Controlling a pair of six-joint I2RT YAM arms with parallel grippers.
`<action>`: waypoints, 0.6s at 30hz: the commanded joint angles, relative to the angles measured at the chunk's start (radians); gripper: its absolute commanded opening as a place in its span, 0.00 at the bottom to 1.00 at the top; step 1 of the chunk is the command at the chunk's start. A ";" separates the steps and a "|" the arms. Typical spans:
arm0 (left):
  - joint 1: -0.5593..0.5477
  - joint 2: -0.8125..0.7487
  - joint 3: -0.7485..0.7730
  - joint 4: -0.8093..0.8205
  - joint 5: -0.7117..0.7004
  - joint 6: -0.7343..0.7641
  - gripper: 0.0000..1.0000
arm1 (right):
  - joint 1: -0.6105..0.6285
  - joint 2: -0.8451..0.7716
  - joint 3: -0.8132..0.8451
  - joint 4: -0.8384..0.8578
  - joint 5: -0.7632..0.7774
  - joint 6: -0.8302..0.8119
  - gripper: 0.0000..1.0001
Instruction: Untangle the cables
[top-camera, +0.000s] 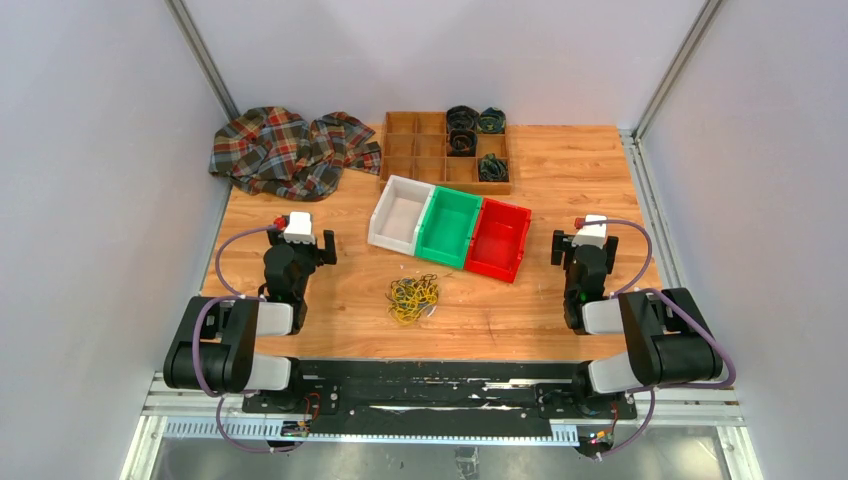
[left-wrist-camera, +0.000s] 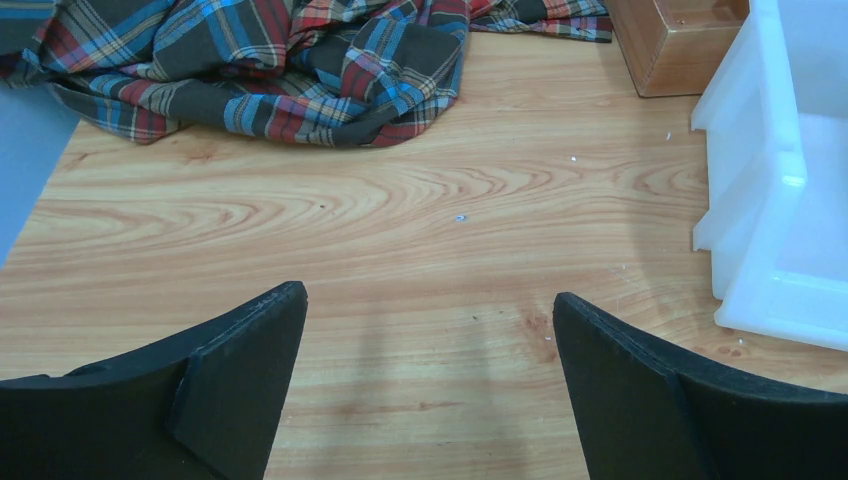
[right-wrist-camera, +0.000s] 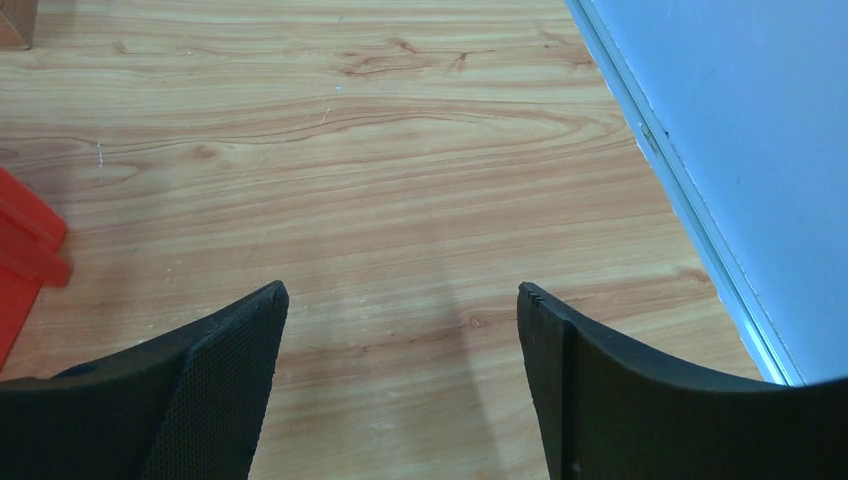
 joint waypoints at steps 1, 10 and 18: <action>0.005 0.005 0.019 0.015 -0.011 0.000 0.98 | -0.013 0.004 0.000 0.030 -0.001 -0.001 0.84; 0.006 -0.024 0.049 -0.056 -0.018 0.002 0.98 | -0.010 -0.058 0.024 -0.060 0.005 -0.009 0.84; 0.005 -0.143 0.396 -0.811 0.135 0.118 0.98 | 0.015 -0.388 0.224 -0.636 0.073 0.163 0.84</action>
